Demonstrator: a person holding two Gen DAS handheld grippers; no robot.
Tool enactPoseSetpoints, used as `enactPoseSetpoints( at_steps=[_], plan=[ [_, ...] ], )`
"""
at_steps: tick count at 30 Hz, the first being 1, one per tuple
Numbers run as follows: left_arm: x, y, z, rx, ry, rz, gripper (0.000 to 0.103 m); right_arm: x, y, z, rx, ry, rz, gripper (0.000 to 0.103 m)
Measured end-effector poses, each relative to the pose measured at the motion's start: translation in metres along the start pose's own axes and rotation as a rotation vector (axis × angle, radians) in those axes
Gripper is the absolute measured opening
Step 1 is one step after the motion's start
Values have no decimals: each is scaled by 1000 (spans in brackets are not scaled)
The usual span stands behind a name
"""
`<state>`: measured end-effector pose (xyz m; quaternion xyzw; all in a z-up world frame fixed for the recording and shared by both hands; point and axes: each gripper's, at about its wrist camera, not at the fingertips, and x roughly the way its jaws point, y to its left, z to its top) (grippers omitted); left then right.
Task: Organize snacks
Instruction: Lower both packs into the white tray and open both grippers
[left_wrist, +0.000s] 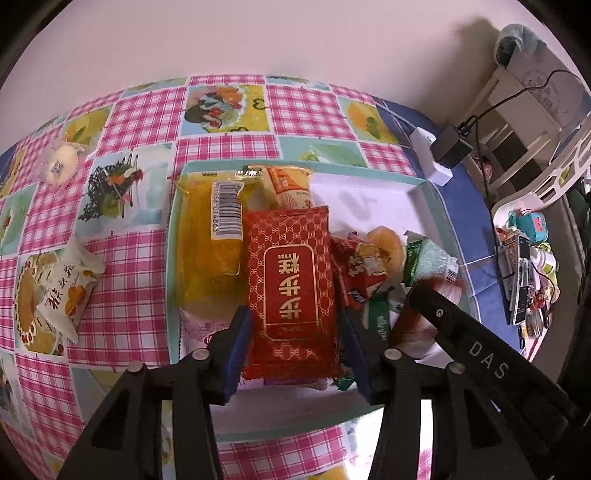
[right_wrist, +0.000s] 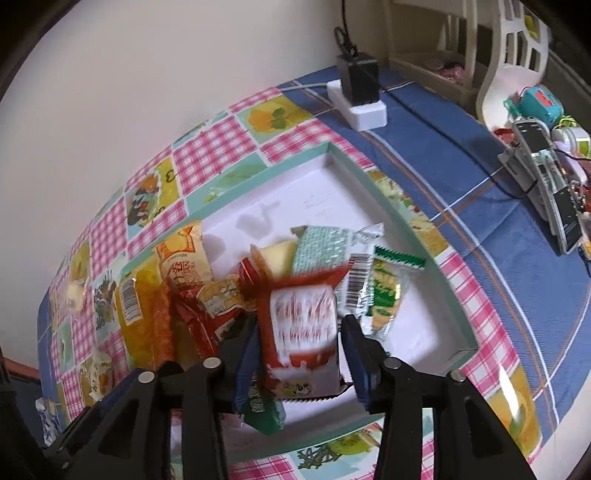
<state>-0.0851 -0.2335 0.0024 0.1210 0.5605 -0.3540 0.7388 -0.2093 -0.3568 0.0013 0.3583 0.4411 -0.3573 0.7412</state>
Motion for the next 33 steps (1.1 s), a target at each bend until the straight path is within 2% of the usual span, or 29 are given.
enactPoseSetpoints(
  at_steps=[5,12,13,14,15,22,26,29,33],
  plan=[
    [-15,-3,2,7,-22,-8,58,-13,0,2,5,-38,8,50],
    [-31,21,7,-85,-43,64,61,-27,9,2,-27,-73,19,50],
    [-32,27,8,-100,-48,81,65,-27,9,2,-30,-71,18,50],
    [-34,33,9,-117,-53,102,77,-26,11,1,-33,-67,18,50],
    [-36,40,10,-136,-60,125,83,-26,13,0,-41,-62,19,50],
    [-46,83,12,-229,-102,239,84,-23,39,-7,-124,-52,19,66],
    [-49,102,11,-272,-109,271,84,-23,53,-12,-172,-53,23,71],
    [-53,115,10,-301,-121,294,84,-23,63,-16,-201,-58,20,79],
    [-60,131,8,-330,-138,328,85,-24,76,-21,-240,-66,21,83]
  ],
)
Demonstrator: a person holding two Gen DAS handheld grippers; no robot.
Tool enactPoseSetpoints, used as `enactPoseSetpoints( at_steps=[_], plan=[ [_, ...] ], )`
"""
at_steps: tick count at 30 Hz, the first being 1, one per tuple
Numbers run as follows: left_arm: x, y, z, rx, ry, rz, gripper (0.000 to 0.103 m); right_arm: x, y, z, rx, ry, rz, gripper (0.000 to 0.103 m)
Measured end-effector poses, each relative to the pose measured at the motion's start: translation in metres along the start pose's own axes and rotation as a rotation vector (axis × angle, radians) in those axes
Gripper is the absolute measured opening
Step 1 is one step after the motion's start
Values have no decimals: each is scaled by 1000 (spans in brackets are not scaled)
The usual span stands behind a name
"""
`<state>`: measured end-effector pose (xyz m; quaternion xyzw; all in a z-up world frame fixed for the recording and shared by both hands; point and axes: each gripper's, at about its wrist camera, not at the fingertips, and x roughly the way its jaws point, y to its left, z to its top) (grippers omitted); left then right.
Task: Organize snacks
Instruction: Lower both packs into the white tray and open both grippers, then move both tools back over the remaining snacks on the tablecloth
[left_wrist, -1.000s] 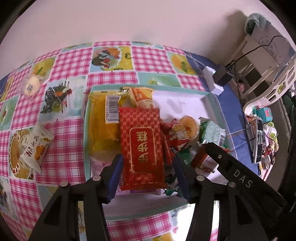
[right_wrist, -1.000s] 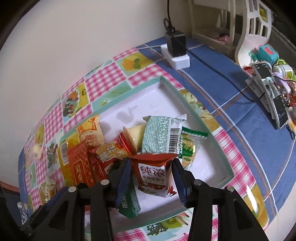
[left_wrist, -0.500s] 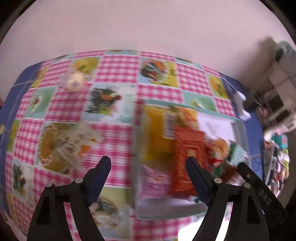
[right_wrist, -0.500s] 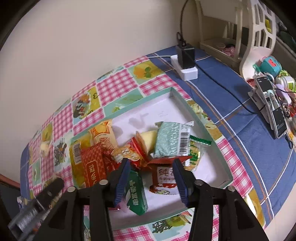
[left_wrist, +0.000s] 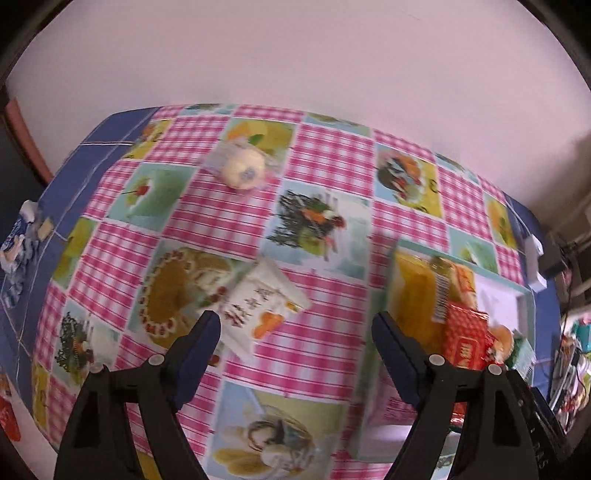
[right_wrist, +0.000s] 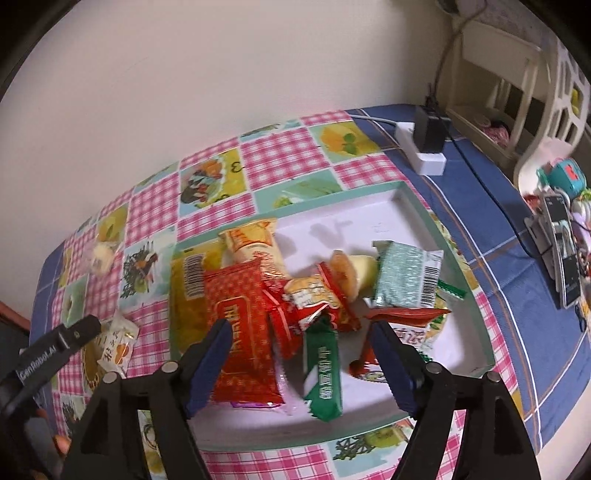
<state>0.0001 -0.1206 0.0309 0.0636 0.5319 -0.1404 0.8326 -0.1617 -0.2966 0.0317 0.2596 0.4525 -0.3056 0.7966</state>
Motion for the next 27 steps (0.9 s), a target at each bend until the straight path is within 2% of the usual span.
enactPoseSetpoints(
  at_steps=[7,11,17,27],
  plan=[
    [1,23,5,-40,-6,65,85,0,17,-4,-49,-9,0,90],
    [0,36,8,-74,-8,86,85,0,25,-7,-71,-15,2,102],
    [-4,47,12,-87,-28,140,85,0,32,-9,-88,-23,2,103],
    [-2,63,13,-128,8,218,85,7,43,-15,-131,-8,-9,103]
  ],
)
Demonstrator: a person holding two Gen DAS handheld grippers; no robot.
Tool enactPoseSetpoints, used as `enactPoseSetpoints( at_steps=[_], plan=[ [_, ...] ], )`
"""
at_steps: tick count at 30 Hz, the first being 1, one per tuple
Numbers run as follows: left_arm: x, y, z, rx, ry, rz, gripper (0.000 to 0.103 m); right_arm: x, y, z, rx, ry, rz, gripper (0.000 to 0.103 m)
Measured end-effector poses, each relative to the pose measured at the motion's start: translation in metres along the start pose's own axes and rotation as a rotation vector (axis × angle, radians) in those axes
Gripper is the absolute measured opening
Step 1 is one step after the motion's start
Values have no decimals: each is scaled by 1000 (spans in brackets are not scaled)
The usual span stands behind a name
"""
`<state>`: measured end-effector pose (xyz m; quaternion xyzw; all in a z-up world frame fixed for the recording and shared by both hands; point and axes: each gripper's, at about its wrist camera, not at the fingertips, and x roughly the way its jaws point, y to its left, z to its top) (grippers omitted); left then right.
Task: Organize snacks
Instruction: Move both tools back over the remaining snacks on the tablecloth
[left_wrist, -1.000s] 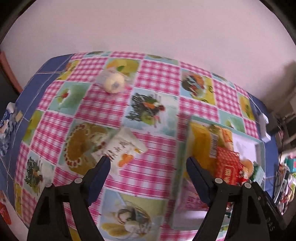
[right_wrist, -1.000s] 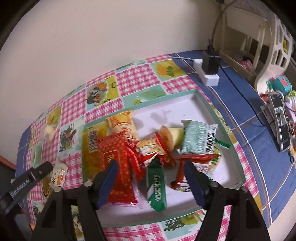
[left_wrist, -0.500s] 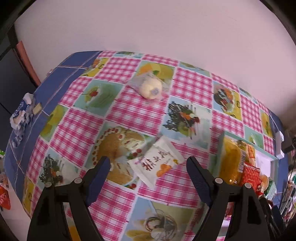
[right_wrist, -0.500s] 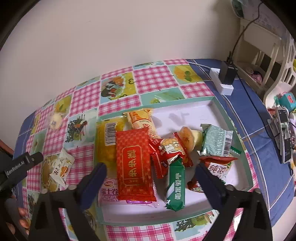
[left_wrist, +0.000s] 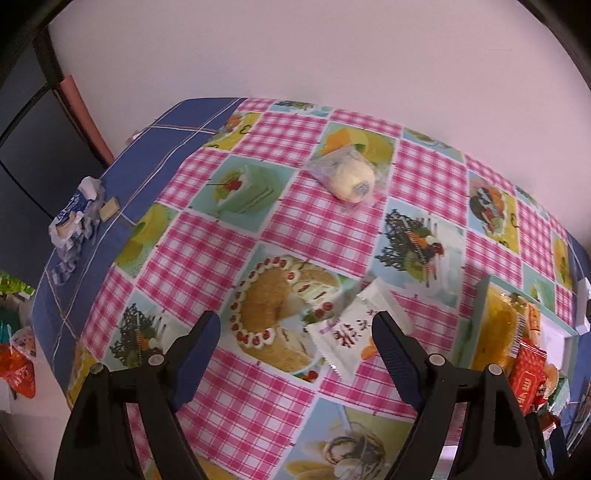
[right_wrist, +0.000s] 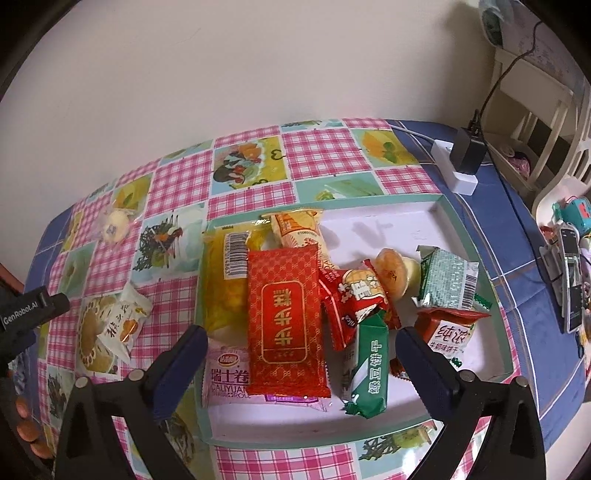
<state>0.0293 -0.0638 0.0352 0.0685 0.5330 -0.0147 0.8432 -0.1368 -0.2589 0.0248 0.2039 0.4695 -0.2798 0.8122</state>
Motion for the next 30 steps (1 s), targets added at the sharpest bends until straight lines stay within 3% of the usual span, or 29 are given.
enactPoseSetpoints(
  at_steps=[11,18,30],
  plan=[
    [19,33,5,-53,64,55,85,9,27,-5,-57,33,-4,103],
    [47,55,5,-83,150,33,85,16,56,-7,-115,45,9,103],
    [73,71,4,-68,185,51,85,37,101,-9,-179,85,23,103]
  ],
)
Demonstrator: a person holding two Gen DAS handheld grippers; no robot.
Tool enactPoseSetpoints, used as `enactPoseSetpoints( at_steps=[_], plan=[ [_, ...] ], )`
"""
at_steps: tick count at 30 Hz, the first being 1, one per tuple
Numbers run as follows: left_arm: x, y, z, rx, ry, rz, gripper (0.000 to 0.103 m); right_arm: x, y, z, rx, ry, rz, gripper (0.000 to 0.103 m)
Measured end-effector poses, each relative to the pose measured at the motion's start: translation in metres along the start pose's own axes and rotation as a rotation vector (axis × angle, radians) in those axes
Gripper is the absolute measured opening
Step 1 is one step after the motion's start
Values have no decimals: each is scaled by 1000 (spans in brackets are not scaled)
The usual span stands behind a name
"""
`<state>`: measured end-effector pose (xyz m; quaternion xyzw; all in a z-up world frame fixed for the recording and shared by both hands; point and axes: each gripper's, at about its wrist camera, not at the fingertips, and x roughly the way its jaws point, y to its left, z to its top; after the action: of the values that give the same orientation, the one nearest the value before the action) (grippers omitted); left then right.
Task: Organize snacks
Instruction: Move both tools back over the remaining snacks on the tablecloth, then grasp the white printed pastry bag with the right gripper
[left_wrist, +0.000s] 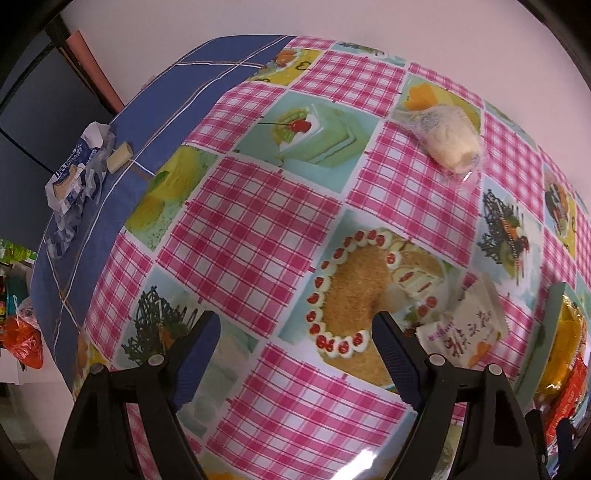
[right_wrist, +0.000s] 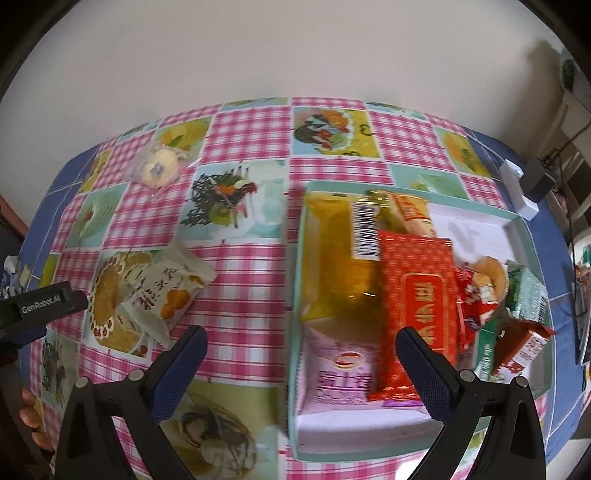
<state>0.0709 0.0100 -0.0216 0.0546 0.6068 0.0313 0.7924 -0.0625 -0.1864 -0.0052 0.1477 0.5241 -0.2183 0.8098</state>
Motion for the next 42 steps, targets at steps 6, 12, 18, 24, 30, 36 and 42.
enactPoseSetpoints(
  at_steps=[6,12,18,24,30,36,42],
  plan=[
    [9,12,5,-25,-17,-5,85,6,20,7,-27,3,15,103],
    [22,30,13,-59,6,-14,85,15,46,13,-64,14,38,103],
    [31,45,18,-77,9,14,85,27,68,18,-62,26,79,103],
    [45,66,29,-100,13,9,85,45,82,23,-34,45,92,103],
    [52,74,33,-101,23,6,85,58,93,27,-33,55,96,103],
    [57,74,35,-101,20,5,85,70,102,28,-45,62,81,103],
    [58,73,34,-111,23,6,85,76,111,21,-79,74,57,103]
  ],
)
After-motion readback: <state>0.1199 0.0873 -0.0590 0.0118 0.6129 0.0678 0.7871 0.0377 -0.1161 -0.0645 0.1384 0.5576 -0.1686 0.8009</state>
